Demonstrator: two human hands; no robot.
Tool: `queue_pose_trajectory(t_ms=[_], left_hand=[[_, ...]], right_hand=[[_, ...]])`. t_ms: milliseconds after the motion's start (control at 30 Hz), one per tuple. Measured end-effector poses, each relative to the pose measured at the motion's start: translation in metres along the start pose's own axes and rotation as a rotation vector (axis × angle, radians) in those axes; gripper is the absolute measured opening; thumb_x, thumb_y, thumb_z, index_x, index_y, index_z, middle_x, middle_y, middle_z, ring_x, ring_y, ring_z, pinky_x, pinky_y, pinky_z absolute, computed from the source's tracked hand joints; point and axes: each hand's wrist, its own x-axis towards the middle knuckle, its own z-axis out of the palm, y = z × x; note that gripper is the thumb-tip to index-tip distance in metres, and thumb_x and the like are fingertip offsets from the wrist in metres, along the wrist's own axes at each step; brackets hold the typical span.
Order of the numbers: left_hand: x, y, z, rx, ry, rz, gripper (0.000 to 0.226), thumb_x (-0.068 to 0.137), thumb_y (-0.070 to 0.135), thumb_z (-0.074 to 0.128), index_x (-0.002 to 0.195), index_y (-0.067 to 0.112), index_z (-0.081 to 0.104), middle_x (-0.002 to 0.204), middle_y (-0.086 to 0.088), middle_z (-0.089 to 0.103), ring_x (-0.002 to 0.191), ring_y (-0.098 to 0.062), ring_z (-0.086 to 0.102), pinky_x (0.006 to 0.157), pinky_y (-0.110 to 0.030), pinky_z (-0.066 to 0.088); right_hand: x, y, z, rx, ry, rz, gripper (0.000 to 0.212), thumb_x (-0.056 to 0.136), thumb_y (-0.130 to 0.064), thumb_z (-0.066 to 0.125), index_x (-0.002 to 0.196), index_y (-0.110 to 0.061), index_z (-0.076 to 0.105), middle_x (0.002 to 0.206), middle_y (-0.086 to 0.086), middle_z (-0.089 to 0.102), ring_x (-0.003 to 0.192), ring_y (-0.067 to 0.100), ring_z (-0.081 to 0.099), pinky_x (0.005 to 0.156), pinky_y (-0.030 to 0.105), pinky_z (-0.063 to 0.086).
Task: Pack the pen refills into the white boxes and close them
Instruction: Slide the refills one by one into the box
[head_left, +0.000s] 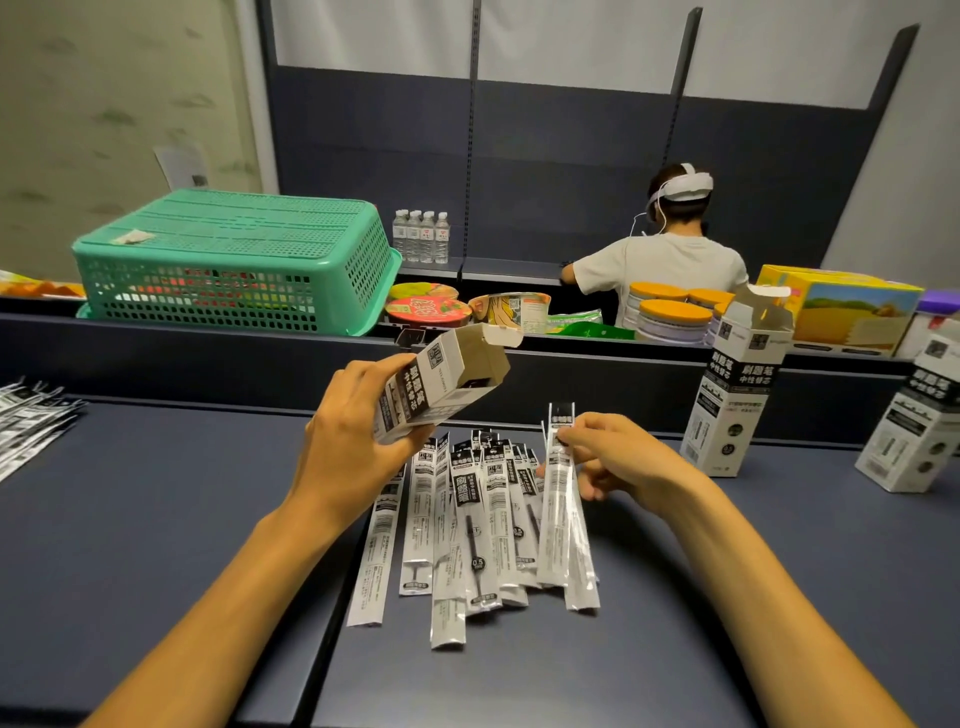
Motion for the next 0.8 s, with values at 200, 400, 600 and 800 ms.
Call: queue_pose_trajectory(t_ms=[200,400,600,800], left_hand=[[0.000,-0.001,0.000,0.007,-0.001,0.001,0.068,0.074,0.022,0.082,0.132,0.023,0.047,0.113,0.000,0.056,0.103,-0.018,0.052,0.076,-0.030,0.049],[0.000,-0.001,0.000,0.003,-0.007,0.002,0.068,0.074,0.021,0.082,0.132,0.022,0.048,0.114,-0.001,0.056,0.103,-0.017,0.052,0.077,-0.030,0.050],[0.001,0.001,0.000,-0.009,-0.003,0.002,0.068,0.074,0.022,0.082,0.132,0.023,0.047,0.114,0.001,0.055,0.103,-0.017,0.052,0.078,-0.033,0.052],[0.001,0.001,-0.001,-0.005,-0.007,0.000,0.069,0.075,0.024,0.082,0.133,0.025,0.046,0.114,0.000,0.056,0.104,-0.017,0.052,0.076,-0.036,0.053]], right_hand=[[-0.004,-0.001,-0.008,0.059,-0.115,-0.006,0.018,0.098,-0.013,0.054,0.108,0.003,0.056,0.086,0.018,0.071,0.052,0.016,0.056,0.047,0.023,0.047],[-0.005,0.000,-0.008,-0.010,-0.113,-0.070,0.022,0.092,-0.007,0.063,0.105,0.011,0.061,0.084,0.018,0.071,0.053,0.015,0.057,0.048,0.022,0.049],[-0.026,-0.013,-0.023,0.085,-0.018,-0.335,0.020,0.090,-0.014,0.062,0.096,0.004,0.065,0.076,0.015,0.070,0.057,0.020,0.062,0.051,0.024,0.054],[-0.066,-0.046,-0.028,0.526,0.332,-0.738,0.022,0.086,-0.025,0.056,0.101,-0.010,0.062,0.083,0.003,0.075,0.072,0.016,0.072,0.060,0.023,0.058]])
